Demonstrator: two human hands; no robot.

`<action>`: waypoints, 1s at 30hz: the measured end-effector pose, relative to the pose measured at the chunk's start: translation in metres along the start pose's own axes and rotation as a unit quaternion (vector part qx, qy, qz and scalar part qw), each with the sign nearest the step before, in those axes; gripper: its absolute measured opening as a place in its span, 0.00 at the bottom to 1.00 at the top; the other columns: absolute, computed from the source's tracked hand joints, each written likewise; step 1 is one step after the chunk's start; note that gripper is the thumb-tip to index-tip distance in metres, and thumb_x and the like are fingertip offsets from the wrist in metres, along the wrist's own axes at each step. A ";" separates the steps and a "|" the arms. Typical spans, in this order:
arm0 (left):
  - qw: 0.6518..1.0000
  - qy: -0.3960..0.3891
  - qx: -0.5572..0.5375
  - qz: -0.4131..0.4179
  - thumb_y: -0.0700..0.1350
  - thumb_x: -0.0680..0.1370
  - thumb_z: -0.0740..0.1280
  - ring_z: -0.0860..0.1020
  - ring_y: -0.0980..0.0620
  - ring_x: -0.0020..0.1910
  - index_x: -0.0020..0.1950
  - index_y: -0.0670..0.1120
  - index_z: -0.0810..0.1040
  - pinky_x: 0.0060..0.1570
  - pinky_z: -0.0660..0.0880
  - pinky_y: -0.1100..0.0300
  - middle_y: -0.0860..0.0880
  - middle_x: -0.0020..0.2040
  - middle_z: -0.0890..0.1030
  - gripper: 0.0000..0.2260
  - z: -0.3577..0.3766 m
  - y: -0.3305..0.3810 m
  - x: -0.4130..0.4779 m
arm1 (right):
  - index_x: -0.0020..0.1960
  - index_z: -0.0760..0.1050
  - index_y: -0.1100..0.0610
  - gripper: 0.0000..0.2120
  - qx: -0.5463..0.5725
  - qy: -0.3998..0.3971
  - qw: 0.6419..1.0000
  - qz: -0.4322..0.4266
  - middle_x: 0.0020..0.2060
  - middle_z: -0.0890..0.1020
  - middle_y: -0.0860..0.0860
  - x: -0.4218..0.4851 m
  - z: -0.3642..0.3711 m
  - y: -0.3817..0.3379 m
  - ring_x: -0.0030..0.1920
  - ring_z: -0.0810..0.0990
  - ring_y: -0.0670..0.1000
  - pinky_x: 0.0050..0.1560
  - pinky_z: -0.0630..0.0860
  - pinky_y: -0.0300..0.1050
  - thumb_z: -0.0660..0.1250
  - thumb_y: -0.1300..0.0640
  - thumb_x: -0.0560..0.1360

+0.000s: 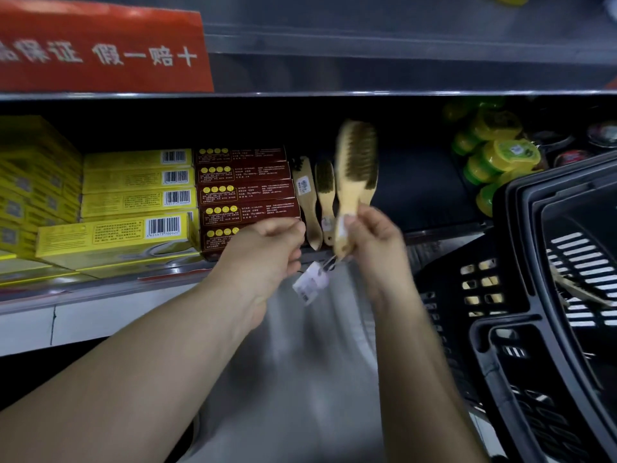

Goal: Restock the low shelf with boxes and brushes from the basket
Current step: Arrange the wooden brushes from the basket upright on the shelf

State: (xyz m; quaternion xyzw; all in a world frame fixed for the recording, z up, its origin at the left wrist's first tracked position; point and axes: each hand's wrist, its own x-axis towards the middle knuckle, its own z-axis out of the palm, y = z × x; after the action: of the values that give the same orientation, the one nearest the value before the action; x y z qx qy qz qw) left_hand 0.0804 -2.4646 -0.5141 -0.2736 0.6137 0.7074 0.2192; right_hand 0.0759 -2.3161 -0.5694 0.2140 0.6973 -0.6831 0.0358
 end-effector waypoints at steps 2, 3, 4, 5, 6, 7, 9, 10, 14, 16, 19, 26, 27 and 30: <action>1.000 -0.005 0.007 -0.002 0.42 0.76 0.67 0.79 0.54 0.44 0.44 0.52 0.79 0.41 0.77 0.65 0.49 0.46 0.82 0.05 -0.001 0.001 0.000 | 0.55 0.78 0.60 0.09 -0.026 0.150 0.988 0.028 0.45 0.82 0.54 0.032 -0.013 0.009 0.40 0.78 0.47 0.40 0.74 0.40 0.61 0.60 0.78; 1.000 -0.005 0.010 -0.003 0.41 0.76 0.67 0.80 0.54 0.44 0.43 0.52 0.79 0.41 0.77 0.64 0.49 0.45 0.82 0.06 -0.001 0.002 0.000 | 0.53 0.77 0.60 0.09 -0.053 0.200 0.977 0.043 0.48 0.82 0.55 0.048 -0.020 0.014 0.43 0.78 0.49 0.43 0.73 0.42 0.60 0.60 0.78; 1.000 -0.003 0.014 -0.003 0.40 0.76 0.66 0.80 0.54 0.44 0.43 0.51 0.80 0.41 0.77 0.64 0.49 0.45 0.82 0.07 -0.002 0.002 0.000 | 0.52 0.77 0.58 0.09 -0.088 0.230 0.967 0.058 0.50 0.82 0.56 0.062 -0.026 0.019 0.46 0.78 0.51 0.45 0.70 0.42 0.59 0.60 0.79; 1.000 -0.002 0.018 -0.004 0.40 0.77 0.66 0.80 0.54 0.44 0.43 0.51 0.80 0.42 0.77 0.64 0.49 0.45 0.82 0.07 -0.002 0.003 0.000 | 0.54 0.76 0.59 0.10 -0.131 0.242 0.958 0.074 0.52 0.81 0.57 0.075 -0.031 0.025 0.49 0.77 0.53 0.46 0.68 0.41 0.58 0.60 0.79; 1.000 -0.002 0.021 -0.003 0.39 0.77 0.66 0.80 0.54 0.43 0.43 0.51 0.80 0.42 0.78 0.63 0.49 0.44 0.82 0.08 -0.003 0.003 -0.001 | 0.55 0.76 0.61 0.11 -0.175 0.242 0.950 0.089 0.54 0.80 0.59 0.086 -0.035 0.031 0.50 0.77 0.55 0.45 0.66 0.40 0.57 0.60 0.80; 1.000 -0.002 0.023 -0.003 0.39 0.77 0.65 0.80 0.54 0.43 0.43 0.50 0.80 0.42 0.78 0.63 0.49 0.44 0.82 0.08 -0.003 0.002 -0.002 | 0.56 0.76 0.63 0.12 -0.212 0.234 0.943 0.101 0.54 0.80 0.60 0.095 -0.038 0.036 0.50 0.76 0.54 0.44 0.65 0.40 0.57 0.60 0.80; 1.000 -0.004 0.026 -0.003 0.39 0.77 0.65 0.80 0.54 0.41 0.43 0.50 0.80 0.41 0.78 0.65 0.50 0.43 0.83 0.08 -0.003 0.000 -0.003 | 0.55 0.77 0.64 0.12 -0.263 0.211 0.935 0.113 0.53 0.80 0.62 0.107 -0.042 0.043 0.45 0.74 0.52 0.42 0.64 0.40 0.57 0.61 0.80; 1.000 -0.005 0.028 -0.003 0.39 0.77 0.65 0.80 0.55 0.41 0.43 0.50 0.80 0.40 0.79 0.66 0.50 0.42 0.83 0.08 -0.003 -0.001 -0.003 | 0.54 0.77 0.65 0.12 -0.281 0.201 0.932 0.111 0.52 0.80 0.62 0.110 -0.044 0.045 0.44 0.73 0.52 0.42 0.65 0.40 0.57 0.61 0.79; 0.999 -0.010 0.037 -0.003 0.39 0.77 0.64 0.81 0.54 0.43 0.42 0.51 0.80 0.39 0.78 0.66 0.51 0.42 0.83 0.09 -0.001 -0.002 -0.005 | 0.51 0.78 0.62 0.11 -0.329 0.193 0.920 0.091 0.49 0.81 0.60 0.116 -0.047 0.048 0.43 0.74 0.54 0.44 0.67 0.42 0.58 0.59 0.79; 0.999 -0.012 0.039 -0.004 0.39 0.77 0.65 0.81 0.54 0.43 0.41 0.50 0.80 0.39 0.78 0.65 0.50 0.42 0.83 0.08 0.000 -0.001 -0.007 | 0.51 0.78 0.61 0.10 -0.345 0.191 0.915 0.081 0.47 0.80 0.60 0.115 -0.048 0.048 0.43 0.75 0.55 0.44 0.67 0.42 0.58 0.60 0.79; 0.999 -0.015 0.034 -0.002 0.39 0.76 0.66 0.81 0.54 0.42 0.42 0.50 0.80 0.40 0.78 0.65 0.50 0.42 0.83 0.07 0.006 0.001 -0.011 | 0.56 0.75 0.64 0.12 -0.362 0.186 0.910 0.075 0.56 0.77 0.62 0.106 -0.045 0.047 0.51 0.76 0.59 0.50 0.71 0.46 0.58 0.59 0.79; 0.983 -0.062 0.133 0.112 0.42 0.77 0.64 0.78 0.58 0.41 0.47 0.51 0.78 0.43 0.75 0.65 0.52 0.44 0.81 0.06 0.045 0.006 -0.039 | 0.68 0.66 0.58 0.18 -0.272 0.200 0.938 -0.076 0.63 0.68 0.56 0.002 -0.013 -0.004 0.63 0.69 0.56 0.55 0.65 0.39 0.60 0.61 0.79; 0.970 -0.069 0.172 0.156 0.42 0.77 0.63 0.78 0.59 0.42 0.49 0.51 0.78 0.42 0.74 0.66 0.53 0.45 0.80 0.06 0.054 0.008 -0.043 | 0.68 0.66 0.58 0.18 -0.246 0.172 0.949 -0.094 0.62 0.67 0.54 -0.018 -0.010 -0.016 0.62 0.69 0.54 0.56 0.67 0.39 0.60 0.61 0.78; 0.922 -0.087 0.249 0.285 0.40 0.76 0.63 0.78 0.59 0.42 0.48 0.51 0.77 0.43 0.74 0.66 0.55 0.43 0.80 0.07 0.078 0.020 -0.056 | 0.67 0.66 0.55 0.17 -0.207 0.111 0.963 -0.132 0.60 0.66 0.49 -0.069 -0.019 -0.054 0.55 0.71 0.44 0.52 0.69 0.26 0.60 0.59 0.78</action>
State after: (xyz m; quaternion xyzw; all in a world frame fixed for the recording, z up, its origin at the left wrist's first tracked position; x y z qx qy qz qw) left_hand 0.1008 -2.3890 -0.4545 0.0387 0.8006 0.5854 0.1219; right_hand 0.1244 -2.3141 -0.4940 0.1825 0.8452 -0.4943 -0.0893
